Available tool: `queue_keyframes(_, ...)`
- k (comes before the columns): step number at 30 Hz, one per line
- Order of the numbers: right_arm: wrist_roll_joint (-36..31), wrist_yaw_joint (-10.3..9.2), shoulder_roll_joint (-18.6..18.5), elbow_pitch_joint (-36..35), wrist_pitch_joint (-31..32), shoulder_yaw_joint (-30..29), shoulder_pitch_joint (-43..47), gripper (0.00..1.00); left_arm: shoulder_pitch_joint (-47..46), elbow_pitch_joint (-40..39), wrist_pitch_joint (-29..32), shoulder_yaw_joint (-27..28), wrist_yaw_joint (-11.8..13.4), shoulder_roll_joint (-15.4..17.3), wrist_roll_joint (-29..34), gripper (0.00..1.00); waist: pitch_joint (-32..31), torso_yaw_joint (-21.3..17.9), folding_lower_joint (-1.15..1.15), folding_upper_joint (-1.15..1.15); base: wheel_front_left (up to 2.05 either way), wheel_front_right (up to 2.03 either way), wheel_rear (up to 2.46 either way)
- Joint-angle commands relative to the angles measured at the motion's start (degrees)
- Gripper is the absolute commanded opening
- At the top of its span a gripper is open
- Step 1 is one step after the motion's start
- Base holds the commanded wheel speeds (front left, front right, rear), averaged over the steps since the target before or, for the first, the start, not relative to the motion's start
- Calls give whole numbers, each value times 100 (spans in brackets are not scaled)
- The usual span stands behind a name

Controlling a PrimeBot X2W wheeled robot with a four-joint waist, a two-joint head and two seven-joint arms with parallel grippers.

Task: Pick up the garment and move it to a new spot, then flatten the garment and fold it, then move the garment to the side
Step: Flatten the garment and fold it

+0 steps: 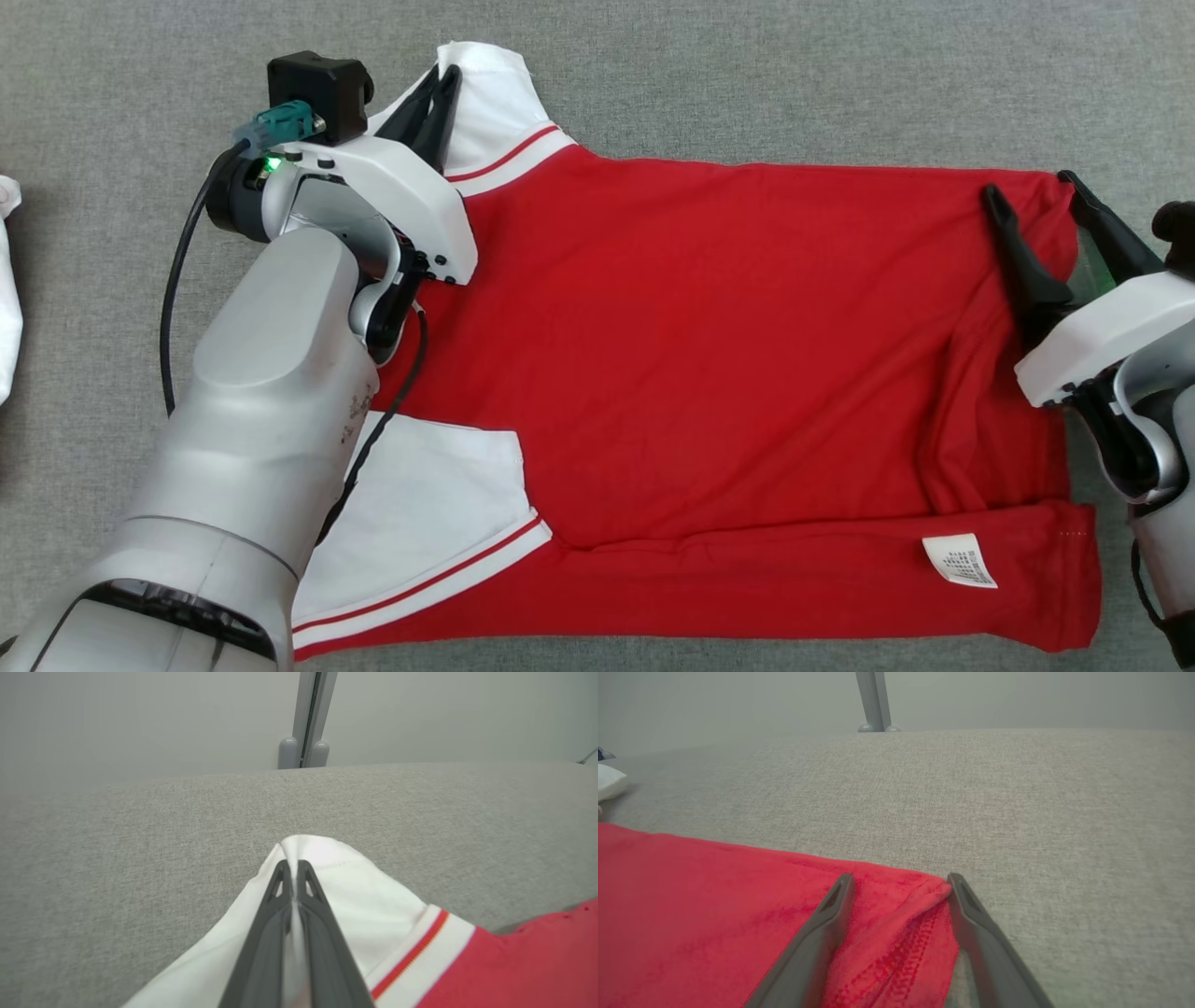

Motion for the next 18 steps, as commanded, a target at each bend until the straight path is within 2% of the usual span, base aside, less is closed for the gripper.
queue_keyframes(1, 32, -4, -95, 62, 113, -31, -12, 100, -2, 9, -65, -60, -5, 7, -91, 0, -12, 12, 0, 0, 0, 0, 0)
queue_keyframes(3, 98, -5, -108, 104, 290, -54, 76, 99, -9, 44, -131, -139, -5, 14, -166, 0, -23, 11, 0, 0, 0, 0, 0)
queue_keyframes(4, 116, -5, -120, 71, 309, -77, 89, 50, -16, 57, -181, -168, -5, 14, -215, 0, -28, 4, 0, 0, 0, 0, 0)
queue_keyframes(5, 114, -5, -144, 77, 362, -132, 103, 37, -33, 60, -238, -188, -5, 16, -228, 0, -32, -2, 0, 0, 0, 0, 0)
queue_keyframes(6, 153, -4, -111, 37, 385, -220, 132, 0, -67, 85, -330, -218, -5, 15, -293, 0, -43, 0, 0, 0, 0, 0, 0)
queue_keyframes(10, 170, -5, -112, -89, 360, -388, 107, 0, -135, 99, -535, -224, 36, 16, -338, 0, -92, 10, 0, 0, 0, 0, 0)
queue_keyframes(18, 131, -5, -226, -467, -373, -651, -91, 0, -107, -485, -722, -98, 196, 108, -122, 0, -298, 134, 0, 0, 0, 0, 0)
